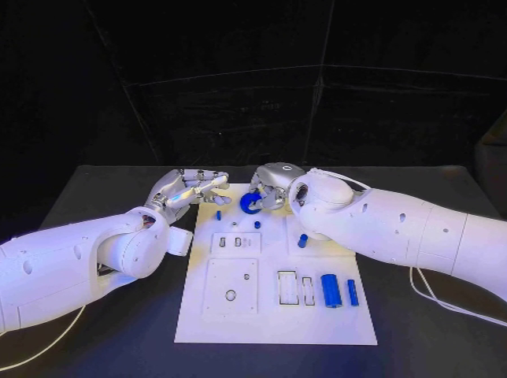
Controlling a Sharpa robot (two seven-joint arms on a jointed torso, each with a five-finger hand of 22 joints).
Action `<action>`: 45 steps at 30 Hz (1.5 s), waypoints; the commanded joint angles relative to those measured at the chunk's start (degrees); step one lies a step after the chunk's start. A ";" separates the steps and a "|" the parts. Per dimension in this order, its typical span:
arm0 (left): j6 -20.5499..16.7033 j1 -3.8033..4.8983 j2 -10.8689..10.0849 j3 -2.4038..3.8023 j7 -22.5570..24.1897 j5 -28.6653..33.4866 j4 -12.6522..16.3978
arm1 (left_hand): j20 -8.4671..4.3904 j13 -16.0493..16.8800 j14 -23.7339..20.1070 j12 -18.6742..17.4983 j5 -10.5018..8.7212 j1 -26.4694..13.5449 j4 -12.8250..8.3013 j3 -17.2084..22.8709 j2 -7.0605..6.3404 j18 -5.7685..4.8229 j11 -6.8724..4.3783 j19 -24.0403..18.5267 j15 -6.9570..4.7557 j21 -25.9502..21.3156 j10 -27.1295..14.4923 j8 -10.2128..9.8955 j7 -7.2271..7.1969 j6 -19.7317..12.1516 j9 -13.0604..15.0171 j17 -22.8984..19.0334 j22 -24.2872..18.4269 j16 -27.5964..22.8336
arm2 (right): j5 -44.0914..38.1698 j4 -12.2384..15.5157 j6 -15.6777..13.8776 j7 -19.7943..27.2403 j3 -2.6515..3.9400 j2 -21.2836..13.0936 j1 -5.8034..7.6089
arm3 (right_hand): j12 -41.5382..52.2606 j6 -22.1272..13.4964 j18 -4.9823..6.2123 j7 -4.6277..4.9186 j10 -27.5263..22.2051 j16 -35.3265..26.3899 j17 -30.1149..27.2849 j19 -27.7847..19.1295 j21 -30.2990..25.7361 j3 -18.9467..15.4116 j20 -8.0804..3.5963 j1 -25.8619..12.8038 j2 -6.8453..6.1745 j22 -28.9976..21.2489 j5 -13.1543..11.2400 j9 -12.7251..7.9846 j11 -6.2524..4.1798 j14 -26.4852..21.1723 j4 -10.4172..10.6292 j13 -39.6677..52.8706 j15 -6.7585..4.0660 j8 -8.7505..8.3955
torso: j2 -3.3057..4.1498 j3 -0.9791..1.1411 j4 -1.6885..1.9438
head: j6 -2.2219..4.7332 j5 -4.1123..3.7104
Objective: Assemble the parts on the task board
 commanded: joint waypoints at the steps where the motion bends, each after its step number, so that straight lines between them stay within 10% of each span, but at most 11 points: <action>1: 0.60 0.11 0.07 0.05 0.48 -0.16 0.10 | -0.04 -0.12 -0.50 0.02 0.31 -0.72 -0.28 0.32 -0.09 0.75 0.17 0.07 -0.04 -0.21 -0.17 0.01 0.30 0.07 -0.07 0.21 -0.10 0.42 | -0.28 -0.07 1.62 -0.23 0.02 0.17 0.11 | -0.92 -2.24 -0.56 0.32 -0.78 0.08 10.69 -0.28 -0.36 -1.86 0.63 -1.85 -0.68 -0.33 -0.31 -0.07 0.30 5.01 1.05 2.73 0.51 -0.14 | 0.00 0.00 0.02 | -0.03 -0.05; 11: 0.59 0.11 0.05 0.05 0.41 -0.17 0.09 | -0.02 -0.13 -0.58 -0.05 0.31 -0.78 -0.36 0.38 -0.12 0.74 0.23 0.06 0.00 -0.23 -0.30 -0.06 0.36 -0.05 -0.08 0.30 -0.12 0.43 | 0.95 0.50 2.18 0.32 0.00 -0.47 0.11 | -2.37 -5.86 -0.47 0.66 -2.21 0.11 10.76 -0.59 -0.53 -7.56 1.08 -4.65 -0.47 -0.63 -0.28 0.01 0.72 4.99 4.38 1.08 0.89 -0.03 | 0.00 0.01 0.04 | -0.06 -0.08; 27: 0.78 0.11 -0.15 0.04 0.44 -0.17 0.28 | -0.01 -0.14 -0.61 -0.07 0.32 -0.79 -0.42 0.45 -0.09 0.73 0.24 0.05 0.01 -0.25 -0.35 -0.08 0.37 -0.08 -0.08 0.35 -0.13 0.44 | 17.05 10.87 -15.29 13.90 -0.05 -15.50 0.11 | -1.19 0.84 -0.46 0.05 -1.19 0.04 10.63 -0.56 -0.39 -10.56 0.84 2.40 3.02 -0.45 6.55 0.39 0.15 4.97 2.64 2.28 0.48 0.82 | -0.25 0.18 -0.50 | 0.79 -0.47; 37: 1.21 0.08 0.58 0.01 0.66 -0.17 0.48 | 0.00 -0.12 -0.70 -0.03 0.32 -0.77 -0.54 0.58 -0.05 0.73 0.21 0.03 0.02 -0.28 -0.28 -0.03 0.33 0.03 -0.05 0.43 -0.14 0.45 | 30.82 10.81 -8.14 21.59 -0.08 -26.46 0.12 | -2.21 1.07 -0.27 -0.06 -1.82 -0.49 9.41 -1.33 -1.03 -12.10 0.65 5.75 2.17 -1.53 10.39 0.25 -0.02 4.66 -0.34 1.39 0.30 0.43 | -0.23 0.66 -0.96 | 1.74 -1.03; 45: 1.50 -0.01 1.20 -0.01 0.68 -0.17 -0.09 | 0.01 -0.10 -0.75 0.02 0.31 -0.80 -0.60 0.67 -0.01 0.73 0.19 0.01 0.01 -0.30 -0.20 0.01 0.30 0.13 -0.03 0.49 -0.16 0.46 | 32.80 6.76 -6.18 24.06 -0.10 -27.74 0.04 | -2.46 0.99 -0.27 -0.06 -1.97 -0.40 9.74 -1.33 -1.10 -12.35 0.60 7.25 2.19 -1.56 10.91 0.23 -0.05 4.74 -1.57 1.20 0.26 0.36 | -0.21 0.53 -0.81 | 1.58 -2.85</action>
